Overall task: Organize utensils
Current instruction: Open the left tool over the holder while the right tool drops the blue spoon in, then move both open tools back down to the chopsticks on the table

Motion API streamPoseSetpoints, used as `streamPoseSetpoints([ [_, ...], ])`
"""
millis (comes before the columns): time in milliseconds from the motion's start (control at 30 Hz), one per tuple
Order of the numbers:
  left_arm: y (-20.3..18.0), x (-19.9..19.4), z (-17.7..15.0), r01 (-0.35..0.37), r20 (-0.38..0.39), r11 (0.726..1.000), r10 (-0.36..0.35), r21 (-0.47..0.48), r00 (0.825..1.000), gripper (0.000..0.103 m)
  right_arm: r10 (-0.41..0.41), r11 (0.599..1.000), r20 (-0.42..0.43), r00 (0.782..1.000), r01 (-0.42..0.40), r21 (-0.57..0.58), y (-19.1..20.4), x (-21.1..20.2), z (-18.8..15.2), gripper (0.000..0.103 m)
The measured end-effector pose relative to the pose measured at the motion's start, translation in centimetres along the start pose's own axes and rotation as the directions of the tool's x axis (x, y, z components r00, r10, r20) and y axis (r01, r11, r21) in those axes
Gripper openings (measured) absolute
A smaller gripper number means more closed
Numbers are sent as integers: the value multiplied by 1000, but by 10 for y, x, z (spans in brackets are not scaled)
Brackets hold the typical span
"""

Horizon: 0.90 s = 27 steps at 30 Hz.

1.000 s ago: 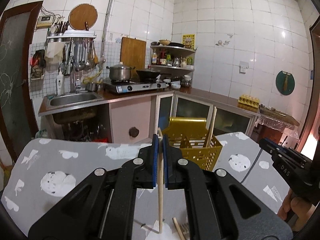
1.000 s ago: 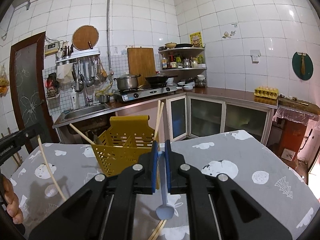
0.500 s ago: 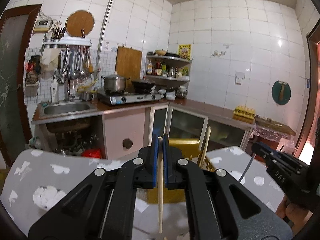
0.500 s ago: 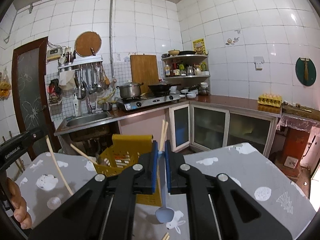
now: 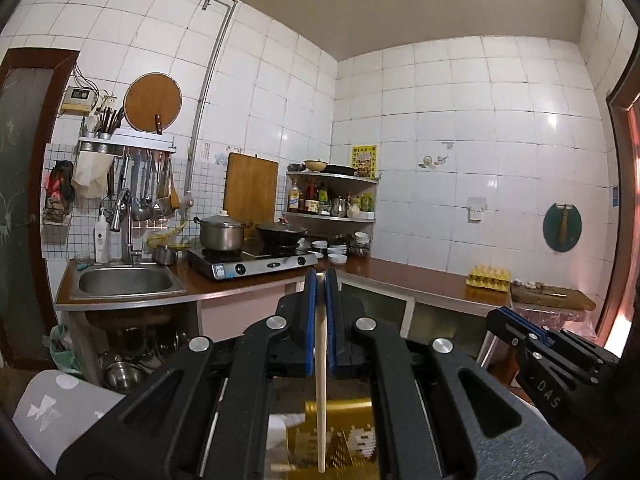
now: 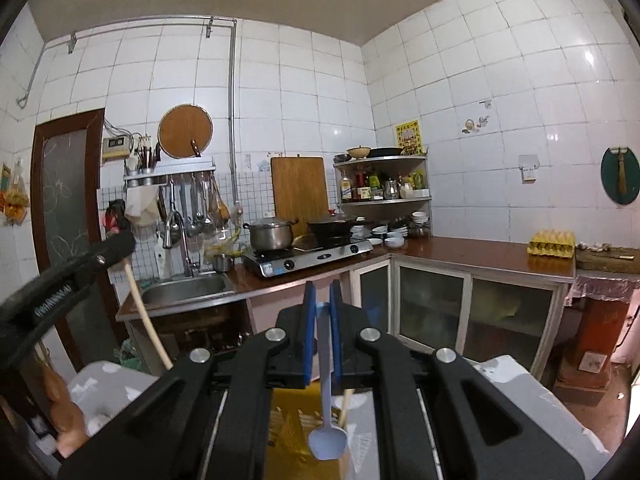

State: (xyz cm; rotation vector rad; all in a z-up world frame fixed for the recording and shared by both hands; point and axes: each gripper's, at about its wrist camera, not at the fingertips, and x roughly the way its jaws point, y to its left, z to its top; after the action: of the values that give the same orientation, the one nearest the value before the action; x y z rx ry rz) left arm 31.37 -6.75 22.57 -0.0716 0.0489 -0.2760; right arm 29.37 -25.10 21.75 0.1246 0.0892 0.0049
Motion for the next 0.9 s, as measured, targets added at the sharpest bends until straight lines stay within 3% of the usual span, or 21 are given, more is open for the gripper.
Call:
streamPoseSetpoints([
  [133,-1,32,-11,-25,-8,999,26,28,1000,3,1,1000,-22,1000,-1,27,0,26,-4,7],
  [300,9,74,-44,-23,-97,1000,23,3,995,3,-13,1000,-89,996,14,14,-4,57,-31,7],
  [433,19,97,-78,-36,-196,999,38,12,980,3,-18,1000,-195,981,19,5,-13,84,-64,7],
  [500,25,108,-95,-28,-273,1000,28,3,962,3,-17,1000,-234,972,19,5,-16,93,-77,7],
  [600,30,108,-104,-41,-310,999,41,7,950,5,12,1000,-297,955,-8,14,-20,103,-92,7],
  [667,33,102,-102,-46,-321,999,44,4,946,18,-1,1000,-324,946,4,10,-24,103,-96,8],
  [733,37,86,-92,-58,-305,998,51,-14,951,61,-13,1000,-330,944,19,17,-30,93,-92,13],
  [767,37,79,-87,-65,-295,998,56,-21,954,72,-18,999,-326,945,26,21,-32,88,-91,31],
  [800,38,71,-83,-74,-283,997,63,-30,957,91,-26,999,-318,948,36,25,-35,82,-88,42],
  [833,40,62,-78,-83,-271,996,70,-39,960,98,-43,998,-305,951,53,24,-40,71,-85,56],
  [900,39,45,-69,-92,-263,995,80,-34,962,98,-62,997,-312,948,70,15,-43,60,-82,56],
])
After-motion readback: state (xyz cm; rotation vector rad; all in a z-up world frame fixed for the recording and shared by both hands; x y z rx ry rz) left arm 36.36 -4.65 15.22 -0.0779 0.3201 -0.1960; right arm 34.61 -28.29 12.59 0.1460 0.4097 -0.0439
